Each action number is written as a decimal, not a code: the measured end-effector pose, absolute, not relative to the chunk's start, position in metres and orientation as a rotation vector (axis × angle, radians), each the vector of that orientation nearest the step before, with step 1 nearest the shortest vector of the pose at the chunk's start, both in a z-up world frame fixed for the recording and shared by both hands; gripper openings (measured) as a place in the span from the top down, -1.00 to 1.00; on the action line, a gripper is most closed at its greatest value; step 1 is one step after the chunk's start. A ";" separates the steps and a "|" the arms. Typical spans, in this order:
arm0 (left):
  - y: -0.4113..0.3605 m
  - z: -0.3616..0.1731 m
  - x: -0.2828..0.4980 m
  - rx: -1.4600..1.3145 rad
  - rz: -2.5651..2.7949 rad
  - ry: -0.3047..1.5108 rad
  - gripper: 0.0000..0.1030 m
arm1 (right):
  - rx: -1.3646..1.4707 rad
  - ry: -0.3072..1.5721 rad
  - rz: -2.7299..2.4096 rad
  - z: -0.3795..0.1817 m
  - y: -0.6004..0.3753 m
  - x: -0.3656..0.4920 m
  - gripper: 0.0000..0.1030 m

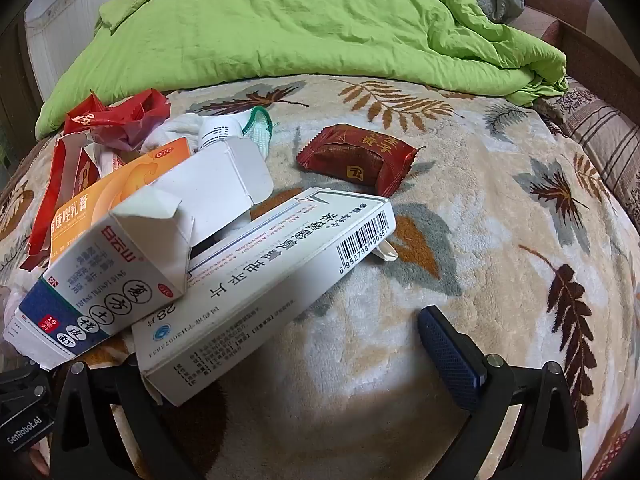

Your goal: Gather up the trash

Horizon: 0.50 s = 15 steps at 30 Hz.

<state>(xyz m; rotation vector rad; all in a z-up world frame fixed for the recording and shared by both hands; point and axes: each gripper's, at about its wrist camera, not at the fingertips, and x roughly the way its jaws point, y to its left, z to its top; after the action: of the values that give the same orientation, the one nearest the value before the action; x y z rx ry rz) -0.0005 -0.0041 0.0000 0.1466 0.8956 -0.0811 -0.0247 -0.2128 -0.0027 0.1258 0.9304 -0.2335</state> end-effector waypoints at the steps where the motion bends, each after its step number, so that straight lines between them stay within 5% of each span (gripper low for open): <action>1: -0.008 0.000 -0.001 0.132 -0.089 0.903 -1.00 | 0.121 0.939 -0.236 -0.003 -0.213 -0.024 -1.00; 15: 0.004 0.022 -0.013 0.055 -0.133 0.837 -1.00 | 0.103 0.954 -0.235 -0.008 -0.209 -0.017 -1.00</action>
<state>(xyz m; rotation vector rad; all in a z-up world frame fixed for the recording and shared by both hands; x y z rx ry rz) -0.0126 0.0036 0.0216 0.0551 0.8374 -0.1333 -0.0171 -0.2088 -0.0081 0.1029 0.9544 -0.2353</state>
